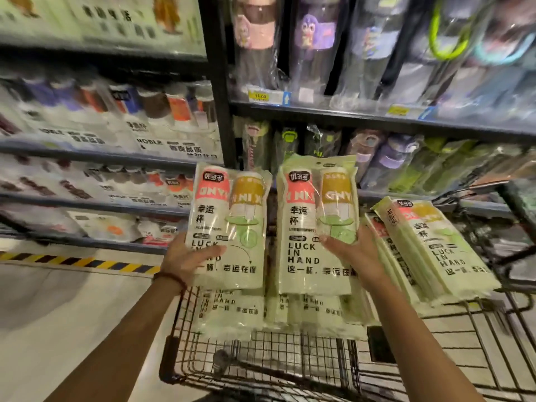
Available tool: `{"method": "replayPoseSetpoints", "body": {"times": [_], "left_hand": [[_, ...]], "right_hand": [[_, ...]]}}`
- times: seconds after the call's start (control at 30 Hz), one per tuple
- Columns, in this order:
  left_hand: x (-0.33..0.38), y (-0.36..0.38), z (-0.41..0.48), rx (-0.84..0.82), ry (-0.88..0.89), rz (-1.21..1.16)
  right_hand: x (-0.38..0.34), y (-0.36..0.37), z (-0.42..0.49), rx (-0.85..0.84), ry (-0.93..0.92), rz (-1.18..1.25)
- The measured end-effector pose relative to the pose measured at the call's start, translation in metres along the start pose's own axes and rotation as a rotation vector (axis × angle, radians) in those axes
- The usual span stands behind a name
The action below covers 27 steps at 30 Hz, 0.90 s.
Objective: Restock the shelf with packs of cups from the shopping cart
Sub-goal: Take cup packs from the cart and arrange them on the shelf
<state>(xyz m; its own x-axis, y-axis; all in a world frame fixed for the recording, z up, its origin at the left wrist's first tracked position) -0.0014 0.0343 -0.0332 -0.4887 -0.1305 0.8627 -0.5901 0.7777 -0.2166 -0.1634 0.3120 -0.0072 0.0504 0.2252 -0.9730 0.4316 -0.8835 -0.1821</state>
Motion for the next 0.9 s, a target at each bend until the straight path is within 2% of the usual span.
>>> {"method": "replayPoseSetpoints", "body": {"times": [0.2,0.43,0.6,0.9], "left_hand": [[0.048,-0.052,-0.035,0.188,0.197,-0.047],[0.083,-0.132,-0.083,0.414,0.407,-0.184],[0.086,-0.207,-0.112,0.553,0.504,-0.204],[0.066,-0.394,-0.139,0.629,0.598,-0.223]], "right_hand": [[-0.075,0.017,0.017,-0.053,-0.220,-0.008],[-0.151,0.075,0.014,-0.085,-0.463,-0.067],[-0.185,0.148,0.001,-0.132,-0.528,-0.048],[-0.237,0.331,-0.040,-0.151,-0.574,0.007]]}}
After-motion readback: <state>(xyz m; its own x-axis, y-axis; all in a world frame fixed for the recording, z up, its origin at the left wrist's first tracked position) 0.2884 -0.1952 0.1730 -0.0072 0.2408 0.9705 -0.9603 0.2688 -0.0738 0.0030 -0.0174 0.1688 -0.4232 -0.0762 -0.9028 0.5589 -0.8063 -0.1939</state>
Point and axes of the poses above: each hand's wrist, its own z-axis towards the middle knuckle, its own y-axis out of the palm, x = y × z, the point moved 1 cm from there along z, towards the middle knuckle, and after that the axes turned 5 degrees about -y, right-handed, at the moved point
